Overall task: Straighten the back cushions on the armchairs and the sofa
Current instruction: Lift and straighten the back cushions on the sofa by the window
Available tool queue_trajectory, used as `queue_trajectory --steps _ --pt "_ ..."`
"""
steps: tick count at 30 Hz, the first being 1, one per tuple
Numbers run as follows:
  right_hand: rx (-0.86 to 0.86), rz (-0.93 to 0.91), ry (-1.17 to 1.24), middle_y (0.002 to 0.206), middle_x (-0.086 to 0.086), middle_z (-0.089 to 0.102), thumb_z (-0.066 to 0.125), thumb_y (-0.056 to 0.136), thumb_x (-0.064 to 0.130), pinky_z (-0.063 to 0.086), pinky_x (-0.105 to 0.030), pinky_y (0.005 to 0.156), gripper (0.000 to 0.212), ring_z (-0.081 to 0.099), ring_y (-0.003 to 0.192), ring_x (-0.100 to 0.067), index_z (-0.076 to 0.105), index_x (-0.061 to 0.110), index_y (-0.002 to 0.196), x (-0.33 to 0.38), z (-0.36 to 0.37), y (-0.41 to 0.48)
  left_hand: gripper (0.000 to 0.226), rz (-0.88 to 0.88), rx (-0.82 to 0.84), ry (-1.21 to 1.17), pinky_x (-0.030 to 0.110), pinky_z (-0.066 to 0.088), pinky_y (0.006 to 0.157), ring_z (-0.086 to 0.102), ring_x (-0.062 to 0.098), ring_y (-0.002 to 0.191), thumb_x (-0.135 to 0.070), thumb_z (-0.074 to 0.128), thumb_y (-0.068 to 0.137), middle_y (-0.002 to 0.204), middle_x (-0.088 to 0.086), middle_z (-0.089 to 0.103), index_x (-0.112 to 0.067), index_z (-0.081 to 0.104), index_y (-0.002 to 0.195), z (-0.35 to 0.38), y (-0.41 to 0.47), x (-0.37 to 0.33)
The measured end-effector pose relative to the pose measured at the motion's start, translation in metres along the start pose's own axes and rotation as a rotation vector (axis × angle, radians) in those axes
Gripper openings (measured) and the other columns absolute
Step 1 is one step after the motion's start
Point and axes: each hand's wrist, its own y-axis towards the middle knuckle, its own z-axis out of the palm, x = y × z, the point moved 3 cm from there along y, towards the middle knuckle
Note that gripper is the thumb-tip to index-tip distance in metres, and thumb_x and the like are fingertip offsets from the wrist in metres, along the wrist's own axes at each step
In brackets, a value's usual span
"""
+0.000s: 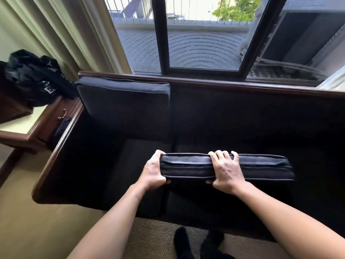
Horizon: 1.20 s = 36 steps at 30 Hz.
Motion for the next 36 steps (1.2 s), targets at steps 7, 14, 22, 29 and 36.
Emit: queue_trajectory --steps 7,14,22,29,36 --pt "-0.222 0.068 0.382 0.124 0.004 0.056 0.088 0.053 0.064 0.042 -0.046 0.104 0.105 0.052 0.109 -0.019 0.049 0.017 0.138 -0.050 -0.057 -0.035 0.099 0.351 -0.099 -0.028 0.033 0.053 0.100 0.066 0.007 0.111 -0.031 0.099 0.044 0.119 -0.015 0.067 -0.039 0.056 0.132 -0.060 -0.014 -0.124" --pt "-0.073 0.171 0.859 0.136 0.025 0.051 0.092 0.052 0.036 0.045 -0.016 0.098 0.104 0.054 0.122 0.003 0.039 0.045 0.141 -0.071 -0.067 -0.065 0.114 0.584 -0.002 0.180 0.020 0.029 0.110 0.039 -0.018 0.116 -0.041 0.099 0.054 0.123 -0.017 0.053 -0.035 0.041 0.153 -0.034 -0.004 -0.241" --pt "-0.091 0.209 0.869 0.156 0.015 0.036 0.090 0.052 0.035 0.040 -0.026 0.114 0.132 0.041 0.140 -0.003 0.015 0.037 0.161 -0.091 -0.106 -0.064 0.128 0.616 0.089 0.579 0.036 0.020 0.122 0.031 0.017 0.145 -0.062 0.084 0.067 0.160 -0.004 0.035 -0.025 0.013 0.167 0.027 0.013 -0.222" --pt "0.195 0.201 -0.039 0.147 0.001 0.030 0.077 0.053 0.077 0.029 -0.054 0.116 0.137 0.031 0.141 -0.024 0.012 0.019 0.158 -0.087 -0.122 -0.054 0.138 0.415 0.071 0.858 0.058 0.025 0.120 0.038 0.024 0.136 -0.081 0.074 0.057 0.148 -0.004 0.037 -0.030 0.005 0.165 -0.007 0.011 -0.151" --pt "0.005 0.003 -0.051 0.148 0.005 0.043 0.061 0.050 0.092 0.023 -0.050 0.118 0.135 0.043 0.135 -0.021 0.024 0.019 0.157 -0.057 -0.111 -0.035 0.136 0.329 -0.024 0.381 0.033 0.036 0.117 0.034 0.012 0.139 -0.066 0.089 0.040 0.145 -0.013 0.037 -0.036 0.031 0.160 -0.020 0.009 -0.118"
